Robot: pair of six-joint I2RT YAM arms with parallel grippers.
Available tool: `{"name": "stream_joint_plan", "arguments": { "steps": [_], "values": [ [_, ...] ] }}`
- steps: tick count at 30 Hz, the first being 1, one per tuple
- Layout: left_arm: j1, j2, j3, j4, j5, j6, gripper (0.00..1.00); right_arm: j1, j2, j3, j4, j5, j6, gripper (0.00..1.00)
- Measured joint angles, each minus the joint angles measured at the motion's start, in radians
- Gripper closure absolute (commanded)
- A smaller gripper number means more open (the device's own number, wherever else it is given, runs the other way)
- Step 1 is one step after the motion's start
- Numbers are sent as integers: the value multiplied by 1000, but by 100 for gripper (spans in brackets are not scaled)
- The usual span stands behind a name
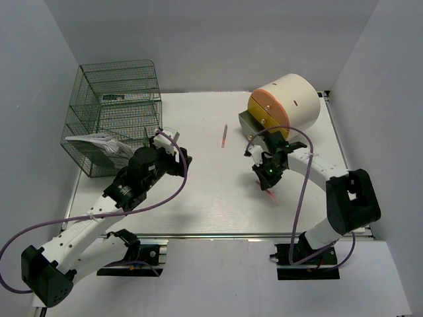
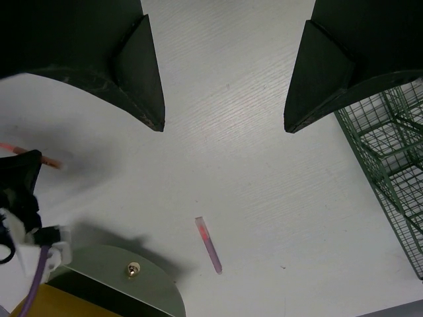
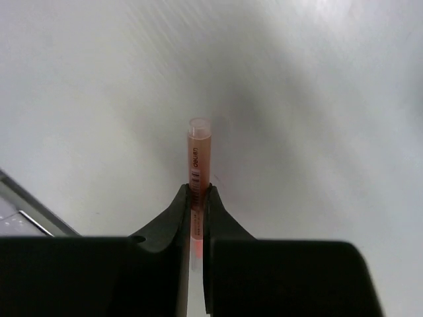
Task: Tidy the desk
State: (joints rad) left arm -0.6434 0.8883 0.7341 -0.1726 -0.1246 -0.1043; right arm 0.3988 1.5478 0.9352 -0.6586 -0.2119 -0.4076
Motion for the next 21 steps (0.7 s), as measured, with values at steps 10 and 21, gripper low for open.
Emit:
{"name": "stream_joint_plan", "arguments": {
  "steps": [10,21],
  "values": [
    [0,26,0,2,0,0,18,48,-146,321,202,-10,-109,100],
    [0,53,-8,23,0,11,18,37,65,397,433,264,-98,100]
  ]
}}
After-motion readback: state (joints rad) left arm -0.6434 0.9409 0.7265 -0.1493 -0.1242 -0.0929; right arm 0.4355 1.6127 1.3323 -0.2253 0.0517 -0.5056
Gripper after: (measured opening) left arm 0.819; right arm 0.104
